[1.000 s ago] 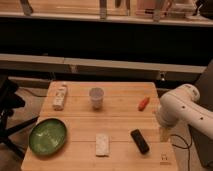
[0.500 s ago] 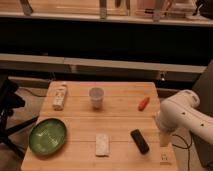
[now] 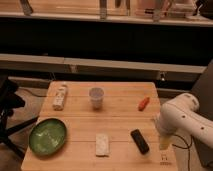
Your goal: Push the eraser across the table
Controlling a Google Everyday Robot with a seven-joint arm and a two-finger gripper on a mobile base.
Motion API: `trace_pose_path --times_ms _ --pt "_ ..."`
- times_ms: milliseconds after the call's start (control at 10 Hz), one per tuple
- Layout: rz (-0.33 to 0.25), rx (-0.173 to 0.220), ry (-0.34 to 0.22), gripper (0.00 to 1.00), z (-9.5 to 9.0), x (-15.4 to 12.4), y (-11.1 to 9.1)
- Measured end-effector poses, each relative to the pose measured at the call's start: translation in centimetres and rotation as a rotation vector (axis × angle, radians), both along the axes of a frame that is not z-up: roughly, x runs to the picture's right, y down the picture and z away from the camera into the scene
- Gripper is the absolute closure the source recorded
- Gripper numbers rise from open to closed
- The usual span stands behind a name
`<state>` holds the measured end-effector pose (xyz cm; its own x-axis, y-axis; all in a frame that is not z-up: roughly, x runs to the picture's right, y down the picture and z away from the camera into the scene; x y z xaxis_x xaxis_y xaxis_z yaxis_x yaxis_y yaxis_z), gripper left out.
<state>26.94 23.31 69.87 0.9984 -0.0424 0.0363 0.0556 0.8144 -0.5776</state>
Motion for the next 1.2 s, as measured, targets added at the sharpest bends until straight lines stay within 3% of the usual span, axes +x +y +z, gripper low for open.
trace_pose_path --times_ms 600,900,1000,1200 --pt "-0.002 -0.016 -0.018 0.24 -0.2 -0.4 1.4" --pt "0.001 -0.021 -0.024 0.20 -0.4 -0.3 1.7" --pt "0.002 -0.026 -0.027 0.25 -0.5 -0.4 2.0" --pt "0.002 -0.033 -0.032 0.46 -0.5 -0.6 2.5"
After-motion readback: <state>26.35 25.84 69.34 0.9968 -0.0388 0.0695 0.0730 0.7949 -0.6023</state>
